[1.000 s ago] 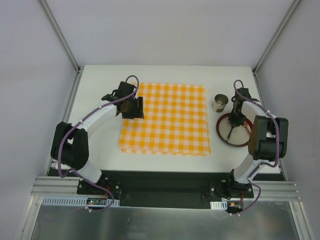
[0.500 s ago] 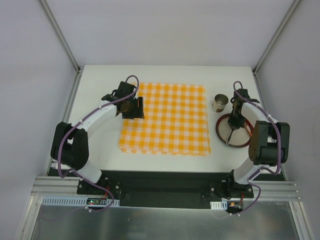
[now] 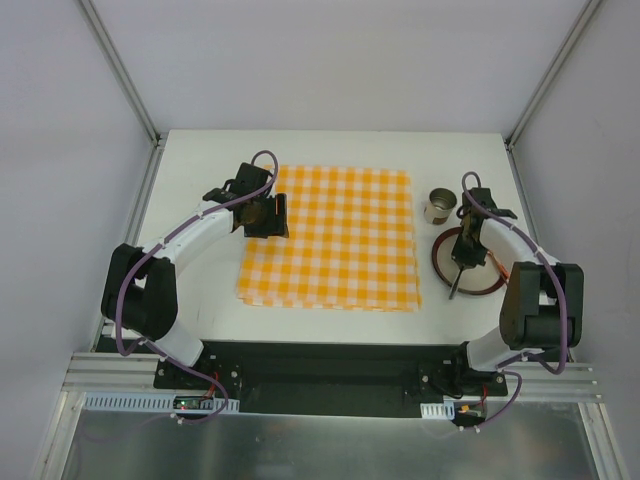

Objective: Set the dinner table for one person
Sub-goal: Pick up the fork at the center of the board, then place the fork at the center of the board.

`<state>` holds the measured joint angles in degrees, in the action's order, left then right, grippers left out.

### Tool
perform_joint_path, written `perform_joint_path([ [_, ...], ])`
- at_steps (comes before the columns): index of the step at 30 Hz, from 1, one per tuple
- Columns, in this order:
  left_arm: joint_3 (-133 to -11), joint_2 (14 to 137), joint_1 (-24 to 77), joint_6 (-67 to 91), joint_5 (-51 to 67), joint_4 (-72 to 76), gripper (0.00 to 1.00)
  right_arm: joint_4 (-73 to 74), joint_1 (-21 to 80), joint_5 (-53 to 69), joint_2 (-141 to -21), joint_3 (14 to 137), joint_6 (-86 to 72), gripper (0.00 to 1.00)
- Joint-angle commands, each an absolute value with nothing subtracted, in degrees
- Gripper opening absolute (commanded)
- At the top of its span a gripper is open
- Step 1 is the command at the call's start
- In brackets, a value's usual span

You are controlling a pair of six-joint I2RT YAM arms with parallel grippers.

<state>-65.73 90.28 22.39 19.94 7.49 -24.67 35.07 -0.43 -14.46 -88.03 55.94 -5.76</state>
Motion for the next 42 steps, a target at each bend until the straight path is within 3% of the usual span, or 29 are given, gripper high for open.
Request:
perform_joint_path([
  [1,-66.88,87.10,21.88,19.86,7.82,-24.52,0.59,35.95,-0.09,-14.68,-84.64,53.36,-6.77,0.01],
  [31,-66.45,87.10,21.88,20.13,8.00,-24.61,0.59,33.84,11.33,-13.62,-82.97,43.60,-12.57,0.01],
  [42,-66.45,86.92,21.88,20.13,8.00,-24.78,0.59,34.89,12.74,-13.71,-83.24,45.18,-13.18,0.01],
])
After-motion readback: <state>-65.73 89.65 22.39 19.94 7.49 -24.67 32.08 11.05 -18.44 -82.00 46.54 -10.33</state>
